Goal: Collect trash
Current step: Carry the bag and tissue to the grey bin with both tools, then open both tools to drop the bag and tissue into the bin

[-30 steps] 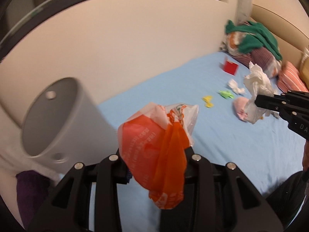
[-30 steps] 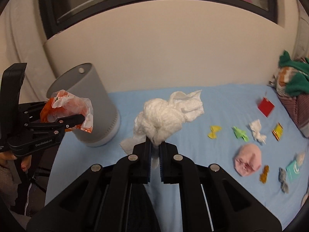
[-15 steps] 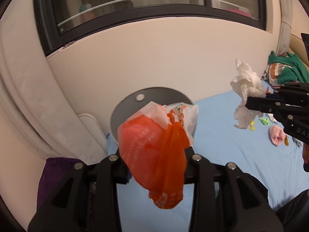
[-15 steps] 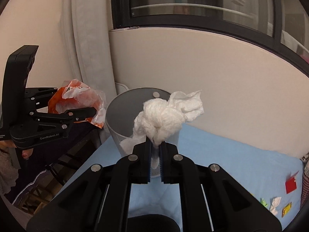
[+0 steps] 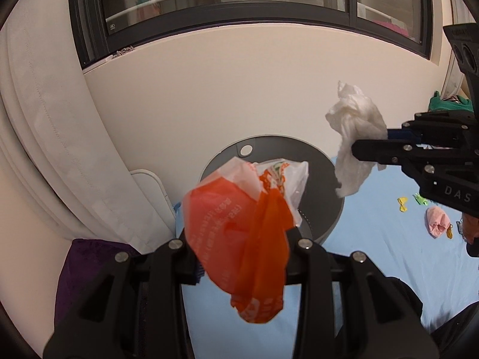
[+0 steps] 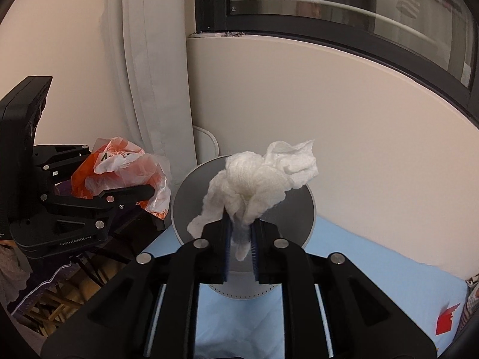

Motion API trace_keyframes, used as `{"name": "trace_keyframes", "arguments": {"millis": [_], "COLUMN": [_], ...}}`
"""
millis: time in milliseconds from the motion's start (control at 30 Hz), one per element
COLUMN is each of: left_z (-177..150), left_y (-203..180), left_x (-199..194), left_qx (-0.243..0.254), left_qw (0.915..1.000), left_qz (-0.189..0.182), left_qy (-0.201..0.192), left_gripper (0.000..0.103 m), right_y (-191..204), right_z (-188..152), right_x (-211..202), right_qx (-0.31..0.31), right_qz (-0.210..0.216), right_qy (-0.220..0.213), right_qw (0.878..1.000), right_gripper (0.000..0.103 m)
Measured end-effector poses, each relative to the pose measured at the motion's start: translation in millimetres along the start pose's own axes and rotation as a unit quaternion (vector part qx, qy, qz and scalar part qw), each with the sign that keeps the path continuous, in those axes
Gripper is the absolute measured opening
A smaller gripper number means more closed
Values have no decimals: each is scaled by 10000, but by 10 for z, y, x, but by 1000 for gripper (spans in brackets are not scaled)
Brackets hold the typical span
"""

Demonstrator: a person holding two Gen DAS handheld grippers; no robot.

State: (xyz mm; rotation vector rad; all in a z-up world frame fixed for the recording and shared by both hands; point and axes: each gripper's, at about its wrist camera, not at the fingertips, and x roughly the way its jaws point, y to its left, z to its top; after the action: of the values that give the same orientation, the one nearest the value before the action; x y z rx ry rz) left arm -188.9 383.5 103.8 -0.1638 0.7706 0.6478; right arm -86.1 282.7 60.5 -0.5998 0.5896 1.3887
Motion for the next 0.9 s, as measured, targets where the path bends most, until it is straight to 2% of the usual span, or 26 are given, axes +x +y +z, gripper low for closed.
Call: {"name": "trace_keyframes", "arguments": {"millis": [33, 67, 100, 433, 633, 700, 733, 767, 833, 900], "left_z": [14, 22, 32, 109, 234, 281, 294, 308, 340, 358], "left_y": [15, 20, 26, -54, -145, -185, -200, -222, -258, -290], "left_x": [23, 42, 62, 253, 462, 526, 549, 564, 574, 569], "left_qx": [-4, -7, -10, 88, 145, 171, 169, 166, 165, 202], "left_qw": [10000, 10000, 10000, 9998, 9994, 9993, 9994, 9995, 9997, 9997], "left_qz": [-13, -20, -26, -188, -288, -322, -300, -258, -174, -136], "left_qy": [7, 13, 17, 56, 92, 91, 103, 108, 64, 39], "left_gripper": [36, 36, 36, 36, 37, 41, 51, 66, 79, 79], "right_y": [-5, -4, 6, -106, -229, -275, -286, -301, -342, -372], "right_z": [-10, -15, -5, -14, -199, -258, -289, -295, -270, -295], "right_x": [-4, -26, -24, -124, -205, -243, -265, -270, -254, -284], "right_qx": [5, 13, -4, 86, 192, 207, 211, 214, 221, 235], "right_qz": [-30, -107, -172, -360, -624, -686, -710, -734, -780, -804], "right_qy": [-15, -75, -150, -202, -56, -9, 12, 27, 47, 58], "right_qw": [10000, 9999, 9997, 9991, 9979, 9974, 9972, 9971, 9967, 9965], "right_gripper": [62, 72, 74, 74, 74, 74, 74, 74, 74, 74]}}
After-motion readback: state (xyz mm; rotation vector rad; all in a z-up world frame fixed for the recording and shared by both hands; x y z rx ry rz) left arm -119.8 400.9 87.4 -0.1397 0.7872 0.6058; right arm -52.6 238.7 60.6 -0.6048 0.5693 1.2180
